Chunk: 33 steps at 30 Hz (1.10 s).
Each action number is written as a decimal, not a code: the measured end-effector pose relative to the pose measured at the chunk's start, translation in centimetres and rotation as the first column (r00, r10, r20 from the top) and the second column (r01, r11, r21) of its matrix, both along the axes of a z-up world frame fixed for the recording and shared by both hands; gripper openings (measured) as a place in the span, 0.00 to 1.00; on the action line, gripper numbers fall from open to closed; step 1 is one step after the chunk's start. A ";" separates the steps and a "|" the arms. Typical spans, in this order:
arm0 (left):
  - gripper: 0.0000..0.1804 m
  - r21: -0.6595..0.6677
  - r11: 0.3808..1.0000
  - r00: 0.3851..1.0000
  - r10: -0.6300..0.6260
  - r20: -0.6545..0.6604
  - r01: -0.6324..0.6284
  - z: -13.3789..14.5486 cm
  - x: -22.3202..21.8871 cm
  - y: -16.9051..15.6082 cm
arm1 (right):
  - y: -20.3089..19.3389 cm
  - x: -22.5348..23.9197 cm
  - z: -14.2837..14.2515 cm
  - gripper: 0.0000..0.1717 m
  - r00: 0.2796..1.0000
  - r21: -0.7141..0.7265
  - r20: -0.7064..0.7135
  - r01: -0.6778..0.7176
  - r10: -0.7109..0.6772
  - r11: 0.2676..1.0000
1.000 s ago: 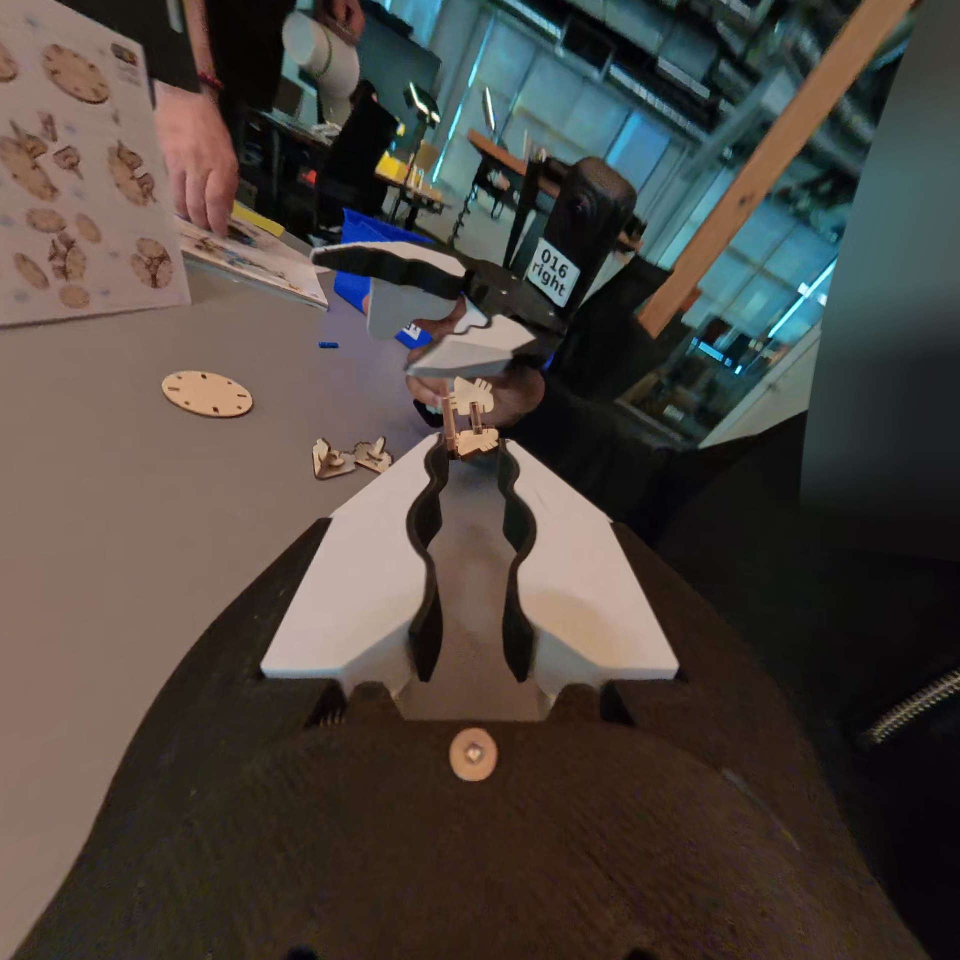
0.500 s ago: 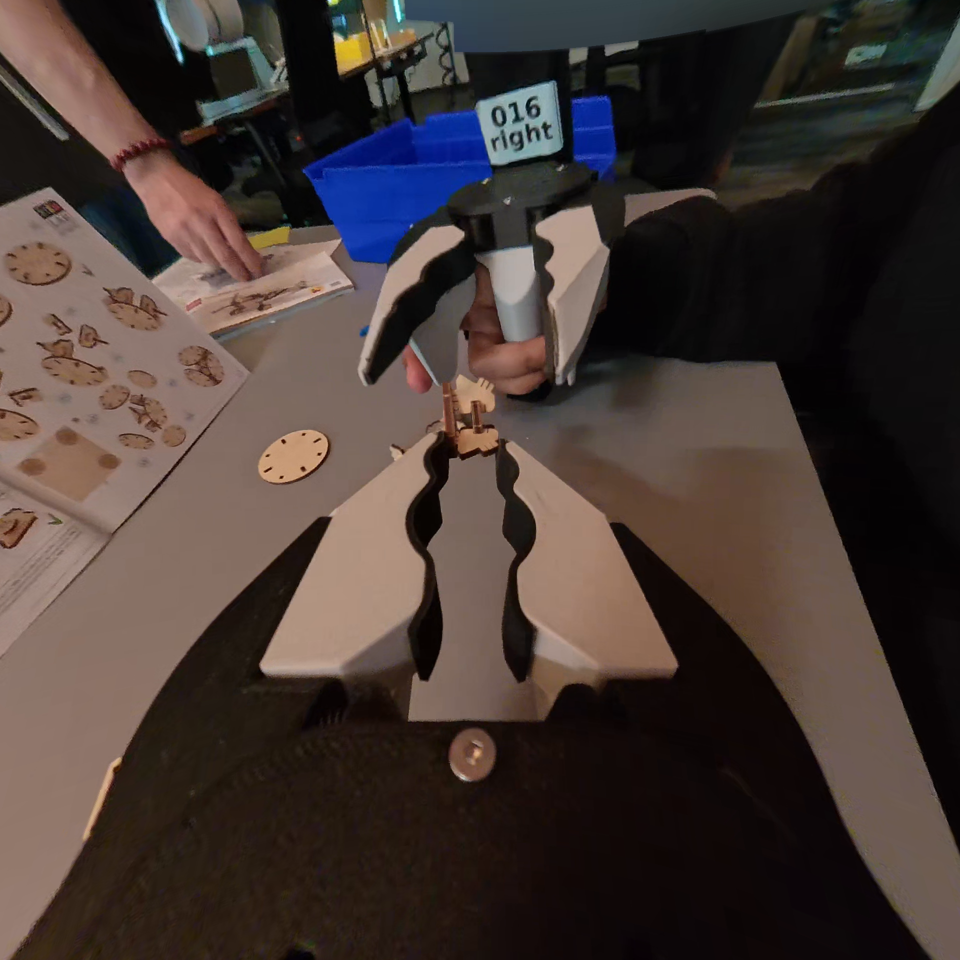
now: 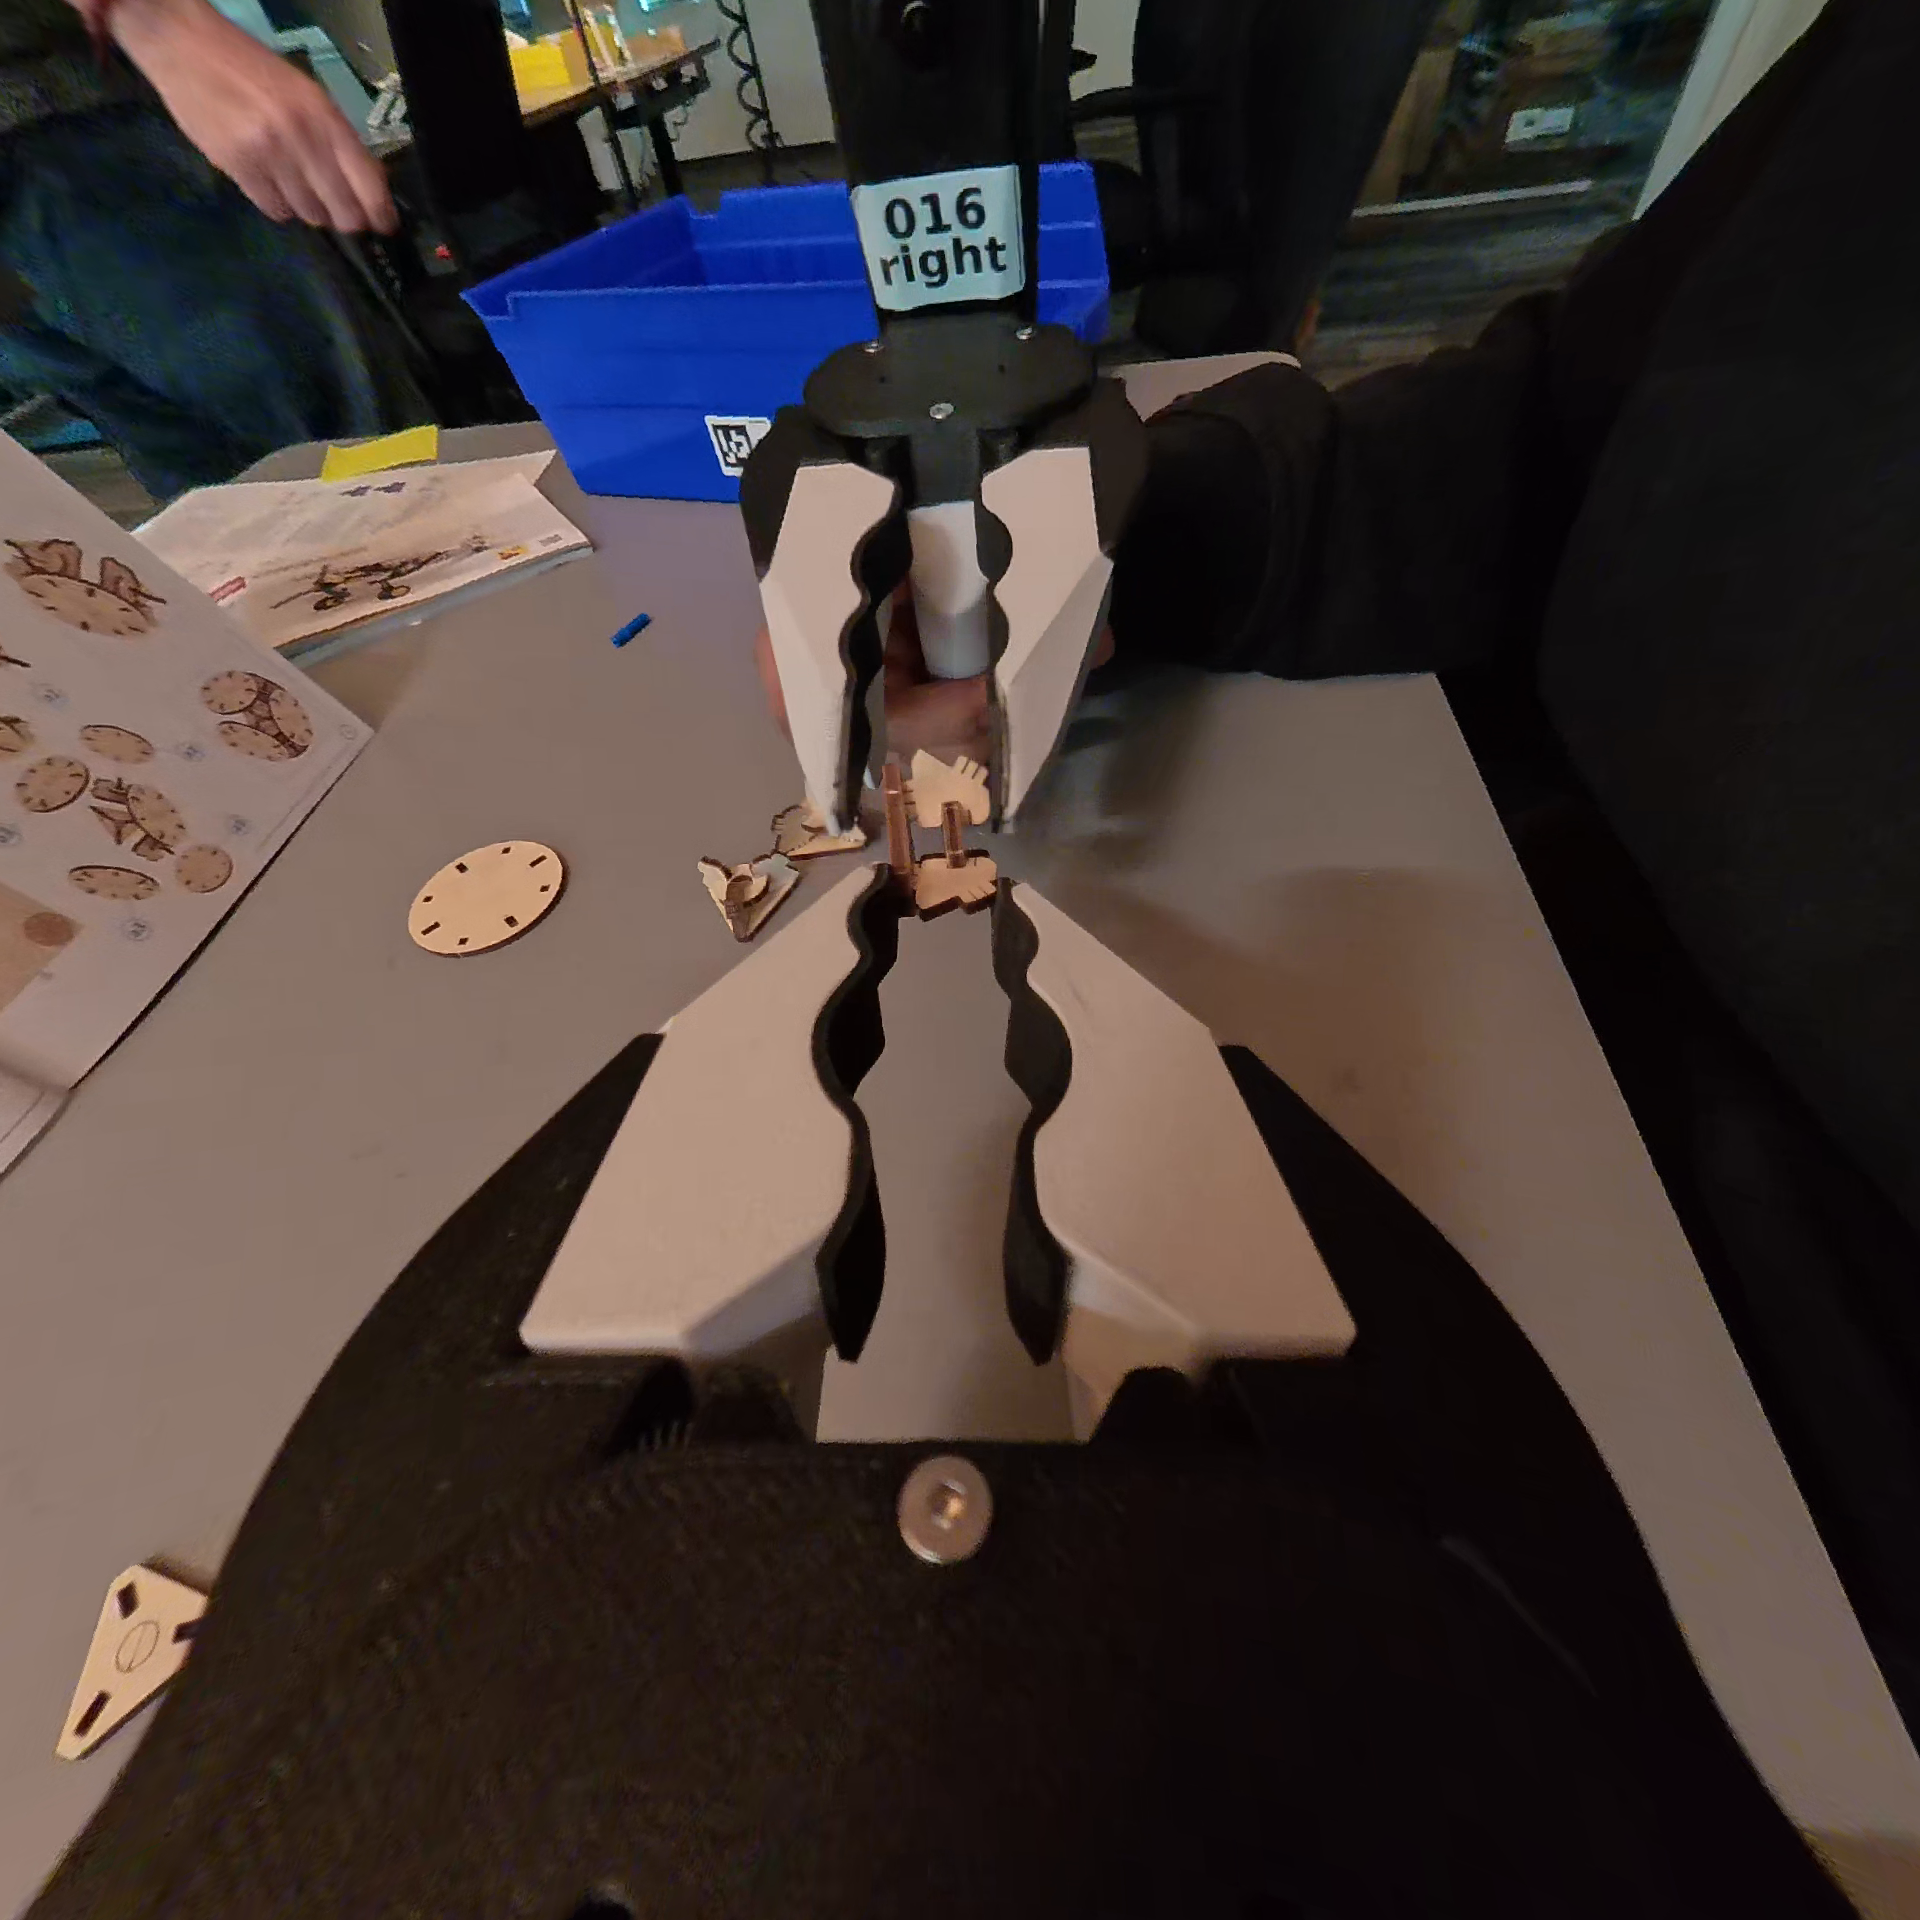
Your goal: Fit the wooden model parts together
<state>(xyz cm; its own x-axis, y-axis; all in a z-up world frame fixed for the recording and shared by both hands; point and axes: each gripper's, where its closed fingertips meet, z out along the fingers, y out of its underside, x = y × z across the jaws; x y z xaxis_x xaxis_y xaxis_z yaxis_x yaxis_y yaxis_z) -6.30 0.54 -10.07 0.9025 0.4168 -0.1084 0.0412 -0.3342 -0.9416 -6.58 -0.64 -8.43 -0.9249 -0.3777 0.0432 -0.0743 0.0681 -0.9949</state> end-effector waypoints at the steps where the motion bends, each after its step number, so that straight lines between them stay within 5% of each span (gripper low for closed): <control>1: 0.09 0.000 1.000 1.000 -0.001 0.005 0.001 -0.1 0.0 0.0 | 0.0 0.1 0.0 0.14 1.000 0.000 -0.009 -0.002 0.002 1.000; 33: 0.10 0.151 0.988 0.993 -0.058 0.107 0.042 1.3 0.4 0.2 | 0.1 0.6 1.1 0.10 0.999 -0.044 -0.052 -0.013 0.010 0.999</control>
<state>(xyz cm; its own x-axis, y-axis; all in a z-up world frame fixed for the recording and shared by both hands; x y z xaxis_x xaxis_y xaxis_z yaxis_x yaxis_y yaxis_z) -5.91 0.69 -8.80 0.9256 0.3748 0.0525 0.1343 -0.1957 -0.9714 -6.00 -0.49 -7.35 -0.9166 -0.3849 0.1084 -0.1267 0.0224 -0.9917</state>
